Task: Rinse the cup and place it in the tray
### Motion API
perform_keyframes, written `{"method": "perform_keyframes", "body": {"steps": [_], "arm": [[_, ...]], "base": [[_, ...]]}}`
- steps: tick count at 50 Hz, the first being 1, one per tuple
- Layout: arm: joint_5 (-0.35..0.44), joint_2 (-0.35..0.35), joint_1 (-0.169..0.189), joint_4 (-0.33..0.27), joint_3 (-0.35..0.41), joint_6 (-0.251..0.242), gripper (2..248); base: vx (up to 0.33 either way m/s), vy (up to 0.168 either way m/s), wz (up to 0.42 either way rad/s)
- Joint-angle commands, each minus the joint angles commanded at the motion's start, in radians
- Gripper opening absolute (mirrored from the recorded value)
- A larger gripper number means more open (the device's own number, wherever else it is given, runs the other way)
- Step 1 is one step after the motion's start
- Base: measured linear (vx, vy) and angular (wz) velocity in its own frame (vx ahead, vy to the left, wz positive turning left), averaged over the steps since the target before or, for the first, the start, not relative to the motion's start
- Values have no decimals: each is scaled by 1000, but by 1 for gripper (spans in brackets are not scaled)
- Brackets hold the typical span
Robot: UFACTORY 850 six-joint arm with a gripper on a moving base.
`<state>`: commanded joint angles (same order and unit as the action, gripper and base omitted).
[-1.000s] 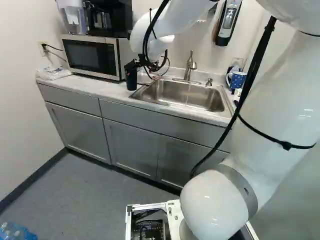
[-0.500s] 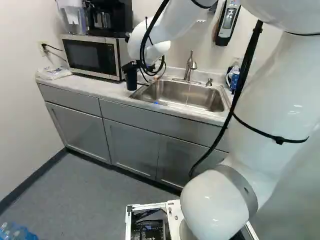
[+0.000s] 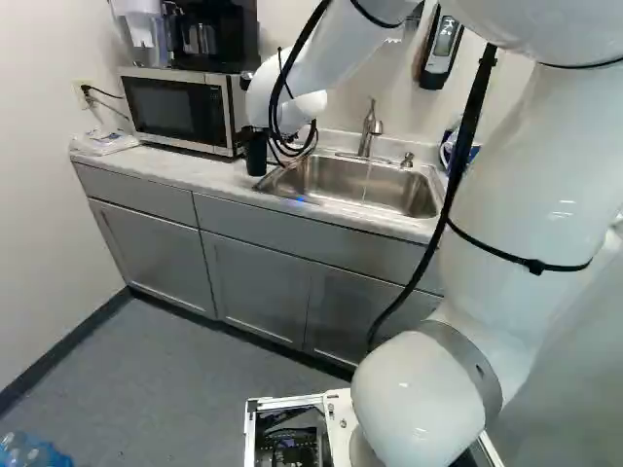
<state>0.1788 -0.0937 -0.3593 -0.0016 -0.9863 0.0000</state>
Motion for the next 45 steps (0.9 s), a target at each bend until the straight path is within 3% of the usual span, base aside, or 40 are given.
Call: {"method": "perform_keyframes", "body": {"steps": [45], "arm": [[230,-77,-6,0,17,0,247]], "base": [[0,0,0]]}}
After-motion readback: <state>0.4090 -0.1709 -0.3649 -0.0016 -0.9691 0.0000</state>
